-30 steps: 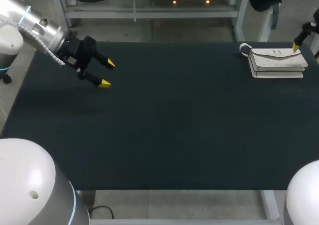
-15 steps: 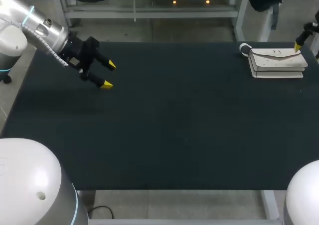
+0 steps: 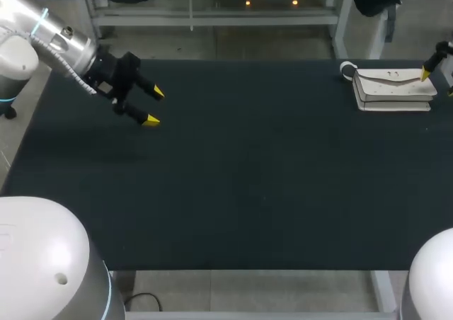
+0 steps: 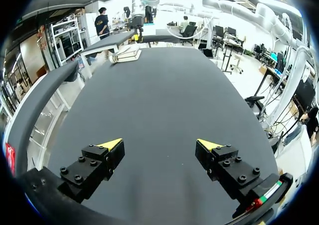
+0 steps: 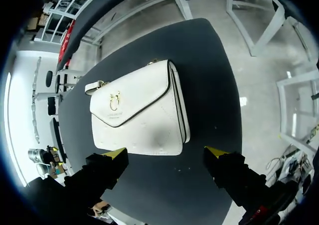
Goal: Pick up the bag, open it, inspect its contents, close it, and place it on the opposite side
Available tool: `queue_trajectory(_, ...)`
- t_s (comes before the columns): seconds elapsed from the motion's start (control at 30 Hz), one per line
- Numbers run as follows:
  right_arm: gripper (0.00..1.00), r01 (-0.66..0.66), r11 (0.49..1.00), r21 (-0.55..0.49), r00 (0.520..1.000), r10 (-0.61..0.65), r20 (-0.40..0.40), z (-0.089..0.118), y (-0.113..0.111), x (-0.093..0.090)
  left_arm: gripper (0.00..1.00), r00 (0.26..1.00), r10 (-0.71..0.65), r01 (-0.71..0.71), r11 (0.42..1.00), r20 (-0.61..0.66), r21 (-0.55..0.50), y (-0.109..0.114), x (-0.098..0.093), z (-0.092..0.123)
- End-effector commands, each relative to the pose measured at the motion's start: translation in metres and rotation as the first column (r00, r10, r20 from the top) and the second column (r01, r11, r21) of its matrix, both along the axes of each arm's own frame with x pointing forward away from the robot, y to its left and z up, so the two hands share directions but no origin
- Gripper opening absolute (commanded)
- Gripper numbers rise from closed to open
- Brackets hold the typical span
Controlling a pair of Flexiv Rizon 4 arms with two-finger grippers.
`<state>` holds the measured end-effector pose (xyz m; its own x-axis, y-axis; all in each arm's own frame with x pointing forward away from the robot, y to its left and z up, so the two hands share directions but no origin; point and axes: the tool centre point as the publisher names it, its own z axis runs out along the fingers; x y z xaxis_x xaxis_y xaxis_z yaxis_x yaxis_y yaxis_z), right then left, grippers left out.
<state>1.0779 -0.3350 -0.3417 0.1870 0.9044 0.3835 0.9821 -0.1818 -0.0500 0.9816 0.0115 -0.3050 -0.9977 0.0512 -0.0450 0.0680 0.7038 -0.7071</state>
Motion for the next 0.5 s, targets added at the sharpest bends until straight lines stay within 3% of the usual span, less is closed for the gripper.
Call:
queue_trajectory(0.03,1.00,-0.023,0.998,0.066,0.998,0.027,-0.055,-0.008,-0.007,0.013,1.00,1.000,0.001,-0.001,1.000,0.002,-0.003,0.000,0.000,-0.001)
queue_trajectory(0.1,1.00,-0.022,0.996,0.090,0.998,0.027,-0.054,-0.010,-0.007,0.016,1.00,1.000,0.001,-0.001,1.000,0.002,-0.003,0.000,0.000,-0.001)
queue_trajectory(0.27,0.87,-0.017,0.992,0.127,0.997,0.026,-0.066,-0.019,-0.007,0.019,1.00,1.000,0.001,-0.001,1.000,0.002,-0.003,0.000,0.000,-0.001)
queue_trajectory(0.5,0.59,-0.010,0.986,0.167,0.997,0.022,-0.069,-0.026,-0.007,0.024,1.00,1.000,0.001,-0.001,1.000,0.002,-0.003,0.000,0.000,-0.001)
